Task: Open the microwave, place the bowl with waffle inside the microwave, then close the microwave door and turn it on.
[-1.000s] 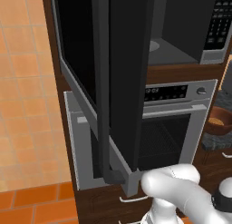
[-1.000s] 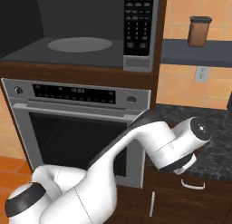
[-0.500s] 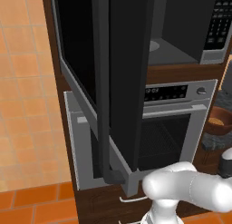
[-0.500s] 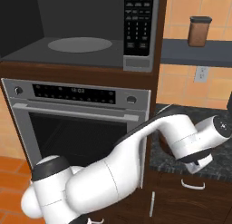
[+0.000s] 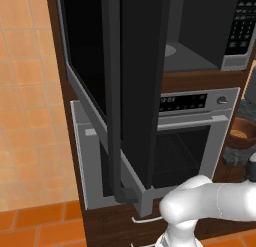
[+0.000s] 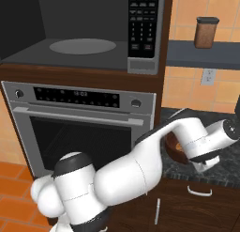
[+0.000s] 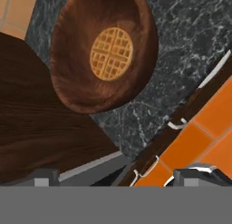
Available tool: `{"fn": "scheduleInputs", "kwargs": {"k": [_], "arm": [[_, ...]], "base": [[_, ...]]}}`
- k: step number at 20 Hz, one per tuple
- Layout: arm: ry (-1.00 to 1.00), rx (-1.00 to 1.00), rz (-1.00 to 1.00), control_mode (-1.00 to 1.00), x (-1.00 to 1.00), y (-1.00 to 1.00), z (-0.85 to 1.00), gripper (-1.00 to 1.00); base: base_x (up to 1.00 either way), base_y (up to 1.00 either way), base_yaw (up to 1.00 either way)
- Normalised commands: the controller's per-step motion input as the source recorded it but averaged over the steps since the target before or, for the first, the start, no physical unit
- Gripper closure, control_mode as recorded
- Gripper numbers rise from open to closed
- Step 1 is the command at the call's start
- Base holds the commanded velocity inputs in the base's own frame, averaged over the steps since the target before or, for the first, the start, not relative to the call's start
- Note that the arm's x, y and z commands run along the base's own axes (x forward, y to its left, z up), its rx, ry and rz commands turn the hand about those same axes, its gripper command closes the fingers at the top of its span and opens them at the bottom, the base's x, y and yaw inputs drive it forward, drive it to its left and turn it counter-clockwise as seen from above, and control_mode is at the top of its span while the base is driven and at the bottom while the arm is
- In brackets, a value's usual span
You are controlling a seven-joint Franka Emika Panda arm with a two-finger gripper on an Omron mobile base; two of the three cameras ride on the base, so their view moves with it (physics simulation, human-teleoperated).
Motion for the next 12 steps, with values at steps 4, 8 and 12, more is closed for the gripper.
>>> {"fn": "scheduleInputs", "kwargs": {"k": [4,8,12], "arm": [[-0.01,0.0,-0.37,-1.0,0.62,-0.19,-0.46,-1.0],[0.08,0.09,-0.28,-1.0,0.12,-0.29,-0.26,-1.0],[0.13,0.1,-0.14,-1.0,0.1,-0.51,-0.22,-1.0]], "base": [[0.0,0.0,0.0],[0.0,0.0,0.0],[0.0,0.0,0.0]]}}
